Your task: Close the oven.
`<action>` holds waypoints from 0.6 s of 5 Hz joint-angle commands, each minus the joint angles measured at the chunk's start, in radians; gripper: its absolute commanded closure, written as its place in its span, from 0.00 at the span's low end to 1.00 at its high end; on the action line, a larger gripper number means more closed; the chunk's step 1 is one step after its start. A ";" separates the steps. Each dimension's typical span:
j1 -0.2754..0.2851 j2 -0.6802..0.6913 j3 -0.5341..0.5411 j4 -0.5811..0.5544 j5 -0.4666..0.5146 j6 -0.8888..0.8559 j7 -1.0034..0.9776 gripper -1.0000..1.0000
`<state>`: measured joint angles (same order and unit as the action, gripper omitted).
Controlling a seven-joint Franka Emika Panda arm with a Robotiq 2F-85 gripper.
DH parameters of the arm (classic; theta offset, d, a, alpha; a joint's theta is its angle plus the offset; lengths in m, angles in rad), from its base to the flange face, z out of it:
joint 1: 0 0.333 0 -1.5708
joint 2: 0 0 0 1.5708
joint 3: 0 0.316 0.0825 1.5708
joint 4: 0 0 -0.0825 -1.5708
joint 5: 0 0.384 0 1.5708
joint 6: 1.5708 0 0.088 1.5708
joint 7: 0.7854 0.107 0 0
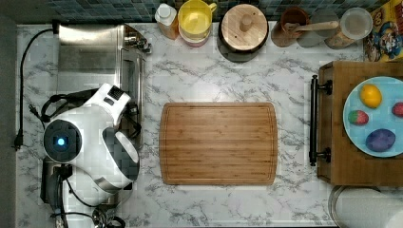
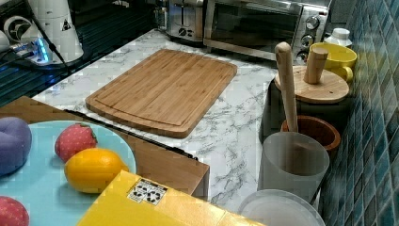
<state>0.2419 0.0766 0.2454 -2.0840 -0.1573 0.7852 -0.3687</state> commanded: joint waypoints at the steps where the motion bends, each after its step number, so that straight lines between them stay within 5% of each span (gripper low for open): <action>1: 0.019 -0.044 0.019 0.281 0.022 -0.380 -0.057 1.00; 3: 0.026 -0.044 0.011 0.281 0.022 -0.380 -0.057 1.00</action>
